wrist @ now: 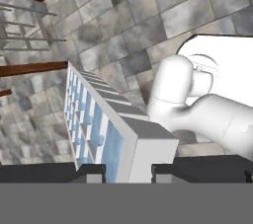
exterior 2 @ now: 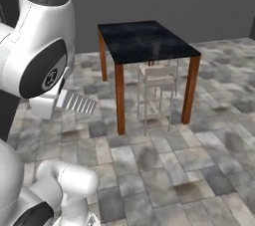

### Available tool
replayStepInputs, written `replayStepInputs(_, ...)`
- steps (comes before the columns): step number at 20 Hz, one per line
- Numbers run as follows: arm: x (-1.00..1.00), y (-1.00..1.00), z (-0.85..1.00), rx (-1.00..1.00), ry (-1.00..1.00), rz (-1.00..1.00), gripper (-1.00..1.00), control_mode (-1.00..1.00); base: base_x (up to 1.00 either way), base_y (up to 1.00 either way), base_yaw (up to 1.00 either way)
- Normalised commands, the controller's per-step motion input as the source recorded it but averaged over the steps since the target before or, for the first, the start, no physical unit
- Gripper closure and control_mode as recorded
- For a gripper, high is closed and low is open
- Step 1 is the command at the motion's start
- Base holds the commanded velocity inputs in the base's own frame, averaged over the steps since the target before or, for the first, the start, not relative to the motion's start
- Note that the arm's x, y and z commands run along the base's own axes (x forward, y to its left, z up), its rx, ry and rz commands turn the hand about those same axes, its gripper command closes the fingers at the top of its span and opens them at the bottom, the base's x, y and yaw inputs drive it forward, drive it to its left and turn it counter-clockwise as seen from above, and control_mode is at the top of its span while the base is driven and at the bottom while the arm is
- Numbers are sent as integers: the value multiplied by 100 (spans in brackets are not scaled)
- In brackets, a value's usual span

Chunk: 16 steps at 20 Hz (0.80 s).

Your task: Open the freezer door, pick up the ice cube tray from the freezer, and place it on the dining counter.

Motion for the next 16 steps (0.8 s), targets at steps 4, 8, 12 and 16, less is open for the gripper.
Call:
replayStepInputs(4,0,0,0,0,0,0,100,100,100,0,37)
replayStepInputs(8,0,0,0,0,0,0,100,100,100,0,32)
replayStepInputs(12,0,0,0,0,0,0,100,100,100,0,24)
replayStepInputs(16,0,0,0,0,0,0,100,100,100,-1,15)
